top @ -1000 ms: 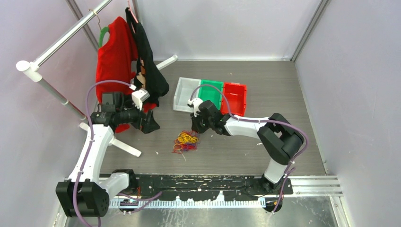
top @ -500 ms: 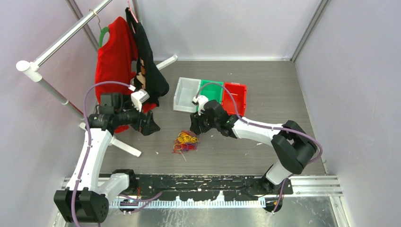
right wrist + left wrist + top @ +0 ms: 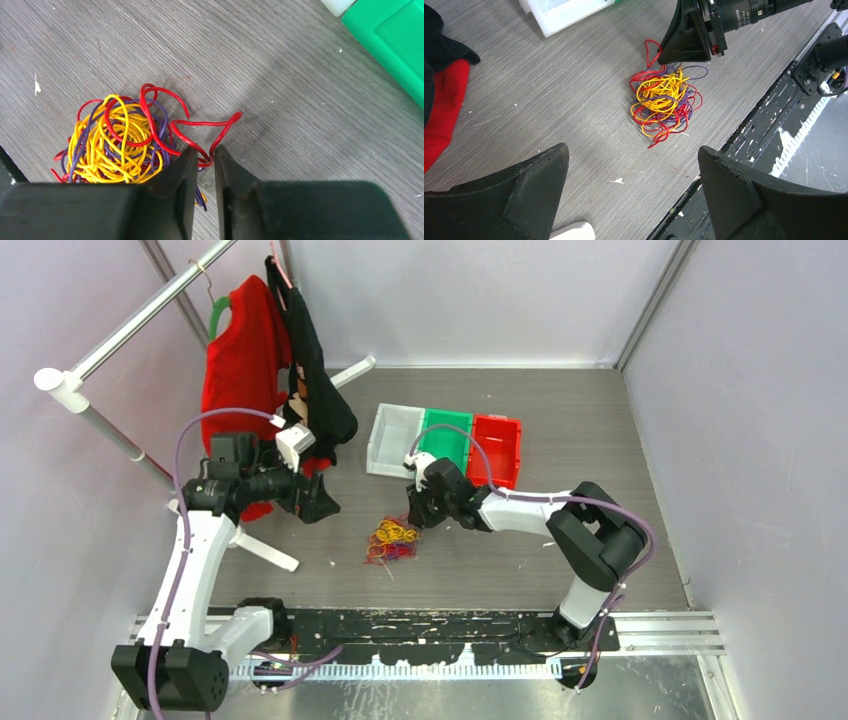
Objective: Untangle the cables
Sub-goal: Untie the cable.
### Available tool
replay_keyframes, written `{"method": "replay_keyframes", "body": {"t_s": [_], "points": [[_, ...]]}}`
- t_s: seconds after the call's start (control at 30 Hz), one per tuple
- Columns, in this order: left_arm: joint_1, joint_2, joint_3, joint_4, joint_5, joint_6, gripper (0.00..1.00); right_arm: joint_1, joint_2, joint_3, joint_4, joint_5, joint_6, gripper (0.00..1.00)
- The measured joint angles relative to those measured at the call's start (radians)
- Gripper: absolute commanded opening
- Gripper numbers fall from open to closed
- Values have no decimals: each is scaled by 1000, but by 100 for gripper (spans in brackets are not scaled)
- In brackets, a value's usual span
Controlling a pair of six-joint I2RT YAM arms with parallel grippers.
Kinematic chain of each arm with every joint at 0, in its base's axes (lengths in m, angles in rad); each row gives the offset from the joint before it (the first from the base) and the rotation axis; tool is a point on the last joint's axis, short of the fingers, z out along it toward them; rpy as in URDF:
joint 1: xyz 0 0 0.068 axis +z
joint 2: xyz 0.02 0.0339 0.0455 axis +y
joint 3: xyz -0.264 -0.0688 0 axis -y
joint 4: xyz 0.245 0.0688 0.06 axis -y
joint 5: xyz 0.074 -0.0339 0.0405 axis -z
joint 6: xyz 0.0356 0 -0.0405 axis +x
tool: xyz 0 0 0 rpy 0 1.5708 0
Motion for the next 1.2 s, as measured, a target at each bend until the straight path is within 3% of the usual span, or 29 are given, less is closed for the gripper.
{"method": "replay_keyframes", "body": {"t_s": [0.2,0.57,0.9,1.2], "points": [[-16,-6,0,-3,0,-8,99,0,-3,0,29,-1,10,1],[-101,-66,0,-14,-5,-15,97,24,-225,35,29,-62,60,1],[-199,-77,7,-51,-21,-13,93,108,-243,159,5,-167,125,1],[-237,-76,23,-59,-66,11,92,112,-243,183,38,-243,235,1]]}}
